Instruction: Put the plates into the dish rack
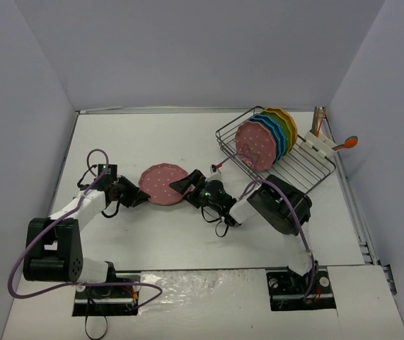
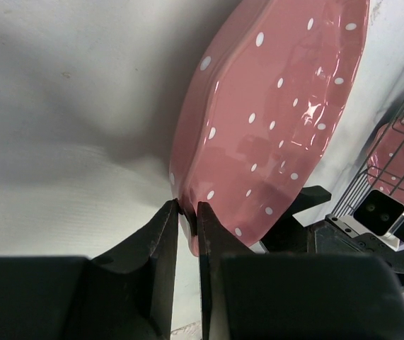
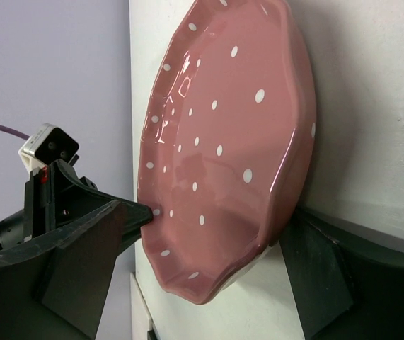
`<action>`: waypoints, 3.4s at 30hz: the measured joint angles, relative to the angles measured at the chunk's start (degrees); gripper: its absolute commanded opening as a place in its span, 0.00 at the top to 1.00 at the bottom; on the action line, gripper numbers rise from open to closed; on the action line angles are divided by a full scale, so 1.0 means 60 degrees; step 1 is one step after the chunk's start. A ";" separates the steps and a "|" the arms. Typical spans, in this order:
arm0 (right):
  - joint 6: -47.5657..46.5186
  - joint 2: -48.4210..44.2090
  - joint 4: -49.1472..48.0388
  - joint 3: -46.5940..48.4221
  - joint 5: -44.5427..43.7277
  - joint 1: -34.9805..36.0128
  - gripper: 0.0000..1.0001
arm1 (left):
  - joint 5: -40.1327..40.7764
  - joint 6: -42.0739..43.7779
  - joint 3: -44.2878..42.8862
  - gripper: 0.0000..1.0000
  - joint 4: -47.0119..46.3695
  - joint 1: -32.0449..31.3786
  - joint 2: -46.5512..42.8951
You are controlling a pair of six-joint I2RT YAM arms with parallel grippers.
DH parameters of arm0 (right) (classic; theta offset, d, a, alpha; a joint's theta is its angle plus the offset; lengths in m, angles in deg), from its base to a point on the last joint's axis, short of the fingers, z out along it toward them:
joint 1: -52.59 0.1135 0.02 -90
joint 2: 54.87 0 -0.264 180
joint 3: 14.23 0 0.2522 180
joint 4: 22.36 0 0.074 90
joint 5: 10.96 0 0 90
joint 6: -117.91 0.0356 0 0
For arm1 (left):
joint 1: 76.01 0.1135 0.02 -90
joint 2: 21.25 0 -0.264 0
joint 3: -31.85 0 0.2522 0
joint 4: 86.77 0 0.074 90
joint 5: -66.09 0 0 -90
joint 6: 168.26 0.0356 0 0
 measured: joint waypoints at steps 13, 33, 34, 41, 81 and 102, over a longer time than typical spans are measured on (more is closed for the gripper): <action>0.0088 0.0448 -0.0500 0.0033 -0.0142 -0.0004 0.52 | -0.0372 -0.0055 0.0695 1.00 -0.0333 -0.0124 -0.0191; -0.0996 -0.0534 0.0167 -0.0782 -0.0042 -0.0188 1.00 | -0.0877 0.0819 0.1185 0.30 -0.0137 -0.0443 -0.0944; -0.1268 -0.0769 0.0356 -0.0796 -0.0014 -0.0239 1.00 | -0.0870 0.0912 0.1176 0.25 -0.0047 -0.0455 -0.1129; -0.3262 -0.2682 0.2158 -0.0788 0.0122 -0.0789 1.00 | -0.0238 0.1734 0.0370 0.03 0.1218 -0.0459 -0.2162; -1.6179 -0.6144 1.1849 0.4641 0.0912 -0.5989 1.00 | 0.5675 0.7592 -0.2001 0.03 0.4191 -0.0357 -0.5134; -1.6277 -0.5170 1.0827 0.3891 0.1500 -0.5719 1.00 | 0.5675 0.7668 -0.1997 0.03 0.4191 -0.0357 -0.5220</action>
